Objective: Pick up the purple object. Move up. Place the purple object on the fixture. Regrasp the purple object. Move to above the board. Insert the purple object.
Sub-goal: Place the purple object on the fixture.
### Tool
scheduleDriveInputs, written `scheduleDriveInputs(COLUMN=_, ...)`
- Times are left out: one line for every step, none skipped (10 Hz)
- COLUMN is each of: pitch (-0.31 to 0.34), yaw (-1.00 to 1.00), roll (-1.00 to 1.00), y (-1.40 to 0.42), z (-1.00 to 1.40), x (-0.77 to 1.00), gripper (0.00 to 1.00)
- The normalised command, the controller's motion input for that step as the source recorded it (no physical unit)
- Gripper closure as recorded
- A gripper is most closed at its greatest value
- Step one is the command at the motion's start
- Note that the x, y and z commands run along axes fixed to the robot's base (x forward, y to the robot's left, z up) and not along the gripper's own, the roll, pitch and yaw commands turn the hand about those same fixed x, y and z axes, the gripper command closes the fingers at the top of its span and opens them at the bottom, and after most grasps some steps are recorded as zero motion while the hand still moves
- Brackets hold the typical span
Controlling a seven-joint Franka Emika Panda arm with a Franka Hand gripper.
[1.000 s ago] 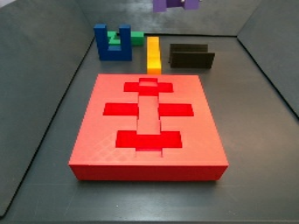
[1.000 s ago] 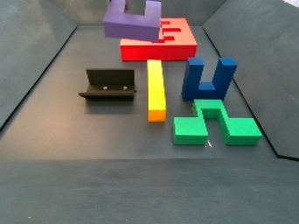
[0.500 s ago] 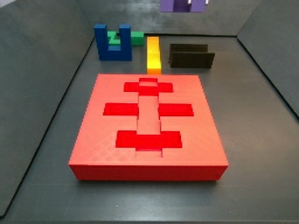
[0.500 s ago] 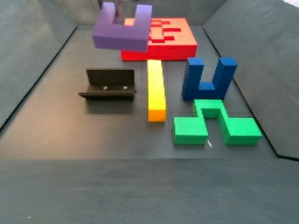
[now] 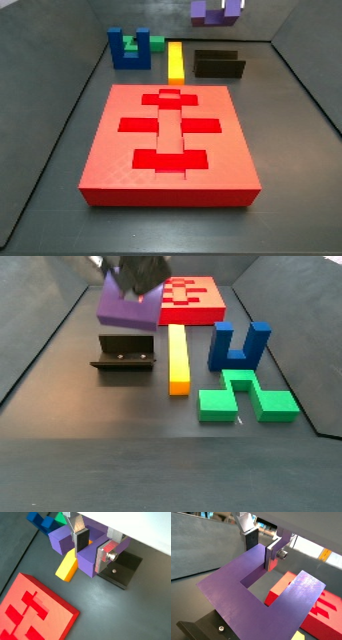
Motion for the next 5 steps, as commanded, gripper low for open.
scheduleDriveInputs(pitch=0.229, yaw=-0.09, roll=-0.69, y=0.25, z=-0.27, x=0.65, gripper=1.0)
scheduleDriveInputs(pitch=0.426, yaw=-0.06, roll=-0.43, y=0.13, z=-0.31, x=0.63, gripper=1.0)
scheduleDriveInputs(pitch=0.469, yaw=-0.04, roll=-0.32, y=0.04, z=-0.34, x=0.59, gripper=1.0)
scheduleDriveInputs(pitch=0.249, yaw=0.0, roll=-0.36, y=0.0, z=-0.26, x=0.51, gripper=1.0)
scheduleDriveInputs(pitch=0.231, yaw=0.0, roll=-0.38, y=0.0, z=-0.27, x=0.56, gripper=1.0)
